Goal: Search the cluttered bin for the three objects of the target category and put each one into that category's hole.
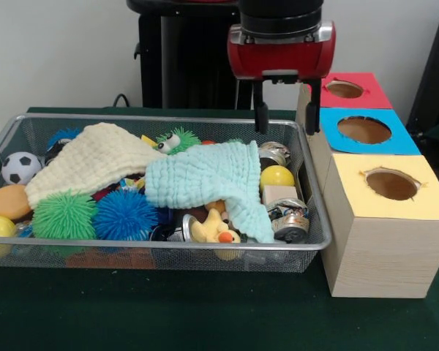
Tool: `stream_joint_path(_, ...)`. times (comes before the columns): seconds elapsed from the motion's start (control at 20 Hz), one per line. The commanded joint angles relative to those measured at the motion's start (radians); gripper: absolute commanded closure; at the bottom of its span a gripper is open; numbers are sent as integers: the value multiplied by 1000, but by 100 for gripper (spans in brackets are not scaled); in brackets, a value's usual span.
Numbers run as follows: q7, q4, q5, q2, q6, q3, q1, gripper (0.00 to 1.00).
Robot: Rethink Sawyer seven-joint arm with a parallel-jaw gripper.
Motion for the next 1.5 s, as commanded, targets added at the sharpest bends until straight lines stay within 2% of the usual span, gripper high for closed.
stream_joint_path(0.05, -158, 22, -64, 91, -4, 99, -76, 0)
stream_joint_path(0.25, -192, 9, -98, 112, -26, 124, -108, 0)
stream_joint_path(0.65, -190, -14, -180, 134, -29, 143, -125, 0)
stream_joint_path(1.0, -145, -49, -261, 213, -137, 147, -100, 0)
stream_joint_path(1.5, -113, -112, -319, 271, -170, 143, -70, 0)
